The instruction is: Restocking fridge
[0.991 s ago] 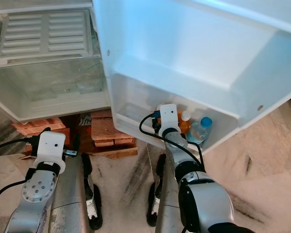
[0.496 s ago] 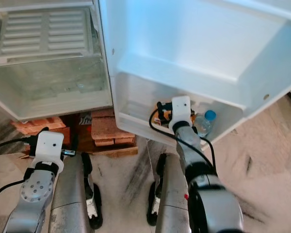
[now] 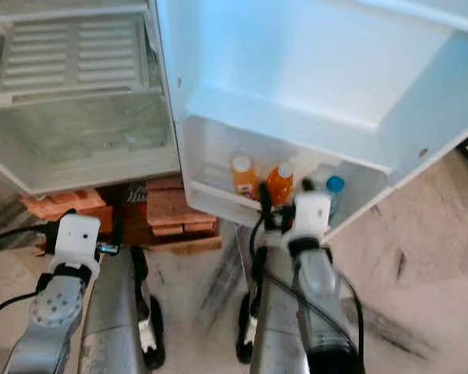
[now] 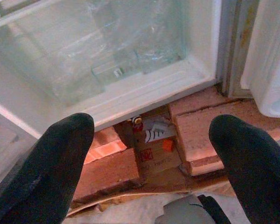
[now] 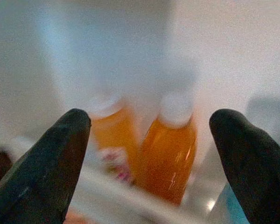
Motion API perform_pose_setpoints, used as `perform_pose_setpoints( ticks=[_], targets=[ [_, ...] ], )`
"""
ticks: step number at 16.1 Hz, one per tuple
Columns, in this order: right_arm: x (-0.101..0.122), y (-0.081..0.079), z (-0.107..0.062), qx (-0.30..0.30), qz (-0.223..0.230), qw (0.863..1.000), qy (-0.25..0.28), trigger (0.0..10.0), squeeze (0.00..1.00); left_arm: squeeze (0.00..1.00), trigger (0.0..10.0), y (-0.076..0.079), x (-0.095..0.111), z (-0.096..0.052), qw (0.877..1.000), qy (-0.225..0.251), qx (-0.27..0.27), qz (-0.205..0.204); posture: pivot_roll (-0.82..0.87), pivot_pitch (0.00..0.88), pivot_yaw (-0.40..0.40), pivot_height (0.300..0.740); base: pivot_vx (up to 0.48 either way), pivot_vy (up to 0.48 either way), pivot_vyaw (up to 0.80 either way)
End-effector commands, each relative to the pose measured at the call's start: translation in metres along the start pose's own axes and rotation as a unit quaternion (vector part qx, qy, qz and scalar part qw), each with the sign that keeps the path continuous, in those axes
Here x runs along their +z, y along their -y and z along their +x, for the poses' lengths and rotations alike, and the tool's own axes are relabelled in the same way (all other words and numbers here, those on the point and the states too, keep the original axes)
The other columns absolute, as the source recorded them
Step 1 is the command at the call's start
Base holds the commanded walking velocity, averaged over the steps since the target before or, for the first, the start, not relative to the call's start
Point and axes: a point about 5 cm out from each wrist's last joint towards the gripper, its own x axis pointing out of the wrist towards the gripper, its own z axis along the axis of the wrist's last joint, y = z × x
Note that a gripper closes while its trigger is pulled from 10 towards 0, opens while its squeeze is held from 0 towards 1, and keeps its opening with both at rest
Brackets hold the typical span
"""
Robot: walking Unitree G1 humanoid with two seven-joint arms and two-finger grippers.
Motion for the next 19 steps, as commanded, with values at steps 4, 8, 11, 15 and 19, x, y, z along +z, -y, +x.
perform_pose_setpoints(
  ticks=[4,8,11,15,19],
  targets=[
    [0.002,-0.003,-0.015,-0.014,0.012,1.0,-0.001,10.0,0.0,0.0,10.0,0.004,-0.003,-0.005,0.999,0.015,-0.029,-0.035,0.15,0.102,-0.039,0.542,0.0,0.0,0.0],
    [0.005,-0.006,-0.019,-0.024,0.017,1.0,-0.011,10.0,0.0,0.0,10.0,0.006,0.023,0.008,0.995,0.076,-0.061,-0.023,0.16,0.09,-0.018,0.582,0.0,0.0,0.0],
    [0.01,-0.006,-0.012,-0.017,0.005,1.0,0.0,10.0,0.0,0.0,10.0,0.007,0.026,0.014,0.994,0.084,-0.069,-0.017,0.13,0.073,0.003,0.622,0.0,0.0,0.0],
    [0.013,-0.003,-0.016,-0.024,0.01,1.0,-0.004,10.0,0.0,0.0,10.0,0.014,0.022,0.01,0.994,0.077,-0.08,-0.02,0.13,0.078,-0.003,0.672,0.0,0.0,0.0],
    [-0.003,0.011,-0.043,-0.079,0.047,0.995,-0.049,10.0,0.0,0.0,10.0,0.01,0.007,-0.014,0.995,0.052,-0.085,-0.028,0.12,0.074,-0.039,0.717,0.0,0.0,0.0]
  ],
)
